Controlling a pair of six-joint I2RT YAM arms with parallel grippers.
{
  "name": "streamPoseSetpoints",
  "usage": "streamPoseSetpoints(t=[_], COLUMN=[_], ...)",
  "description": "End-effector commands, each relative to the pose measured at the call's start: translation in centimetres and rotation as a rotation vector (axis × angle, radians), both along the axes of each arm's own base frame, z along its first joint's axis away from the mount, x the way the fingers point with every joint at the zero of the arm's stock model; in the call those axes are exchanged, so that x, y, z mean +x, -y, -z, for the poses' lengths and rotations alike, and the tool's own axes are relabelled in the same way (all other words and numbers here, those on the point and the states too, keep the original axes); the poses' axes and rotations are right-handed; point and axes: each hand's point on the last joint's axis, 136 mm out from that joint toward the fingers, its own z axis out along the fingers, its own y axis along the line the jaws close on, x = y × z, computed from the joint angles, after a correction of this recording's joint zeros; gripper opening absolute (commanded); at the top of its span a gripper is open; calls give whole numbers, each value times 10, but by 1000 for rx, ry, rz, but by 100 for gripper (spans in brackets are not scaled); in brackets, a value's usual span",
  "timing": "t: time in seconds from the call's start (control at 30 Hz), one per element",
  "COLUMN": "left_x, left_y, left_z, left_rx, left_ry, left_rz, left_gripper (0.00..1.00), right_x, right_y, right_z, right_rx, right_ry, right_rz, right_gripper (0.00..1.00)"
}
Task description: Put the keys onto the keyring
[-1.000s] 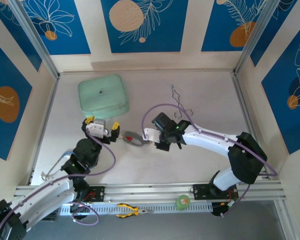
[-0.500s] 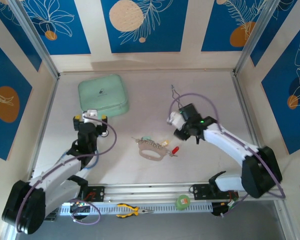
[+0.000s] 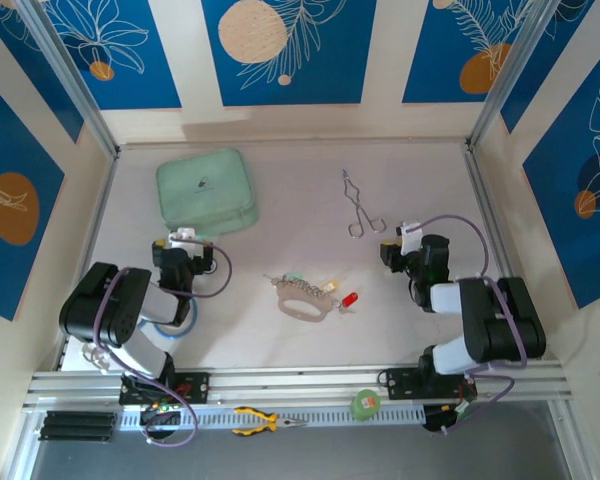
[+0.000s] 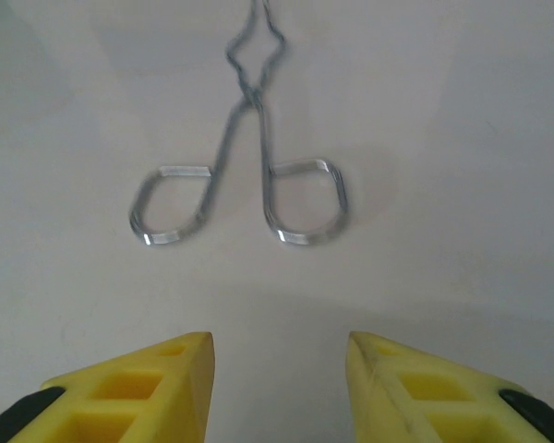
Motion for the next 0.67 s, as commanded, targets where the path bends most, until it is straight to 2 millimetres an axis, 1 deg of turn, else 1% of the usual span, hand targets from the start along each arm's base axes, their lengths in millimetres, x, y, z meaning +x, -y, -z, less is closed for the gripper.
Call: streamPoseSetpoints(t=[0.0,0.03,0.07,0.13,0.17,0.2,0.27,0.37,0.43,0.47,0.5,0.53,0.63], left_x=[16,19,18,25,28,29,29,34,38,38,37,37,36], left_y=[1,1,5,15,16,11,6,8,6,5,5,8,12], left_z=[-40,-41,-40,-39,-36,-33,-35,-32,-27,-26,-27,-28,-28], left_rx=[-49,-37,-33,-22,-27,-36,-32,-45,-92,-102,-100,-102,-101], left_ry=[153,152,138,117,84,69,79,54,20,11,18,22,20], left_rz=[15,15,31,83,87,61,36,43,75,77,82,98,124], left_gripper=[100,100,100,100,100,100,100,100,100,100,100,100,100], right_x=[21,25,32,40,41,40,42,41,41,41,42,41,41], right_y=[-4,-3,2,18,19,19,20,20,20,20,20,20,19], right_z=[-41,-39,-38,-34,-35,-34,-35,-34,-34,-34,-34,-34,-34], right_rx=[57,58,71,95,111,106,99,99,100,99,99,100,94], right_ry=[170,130,126,51,64,60,62,56,56,52,55,55,57], right_rz=[-14,-11,21,96,101,103,110,110,111,112,112,112,111], right_gripper=[43,44,46,49,51,51,52,54,58,61,67,100,99])
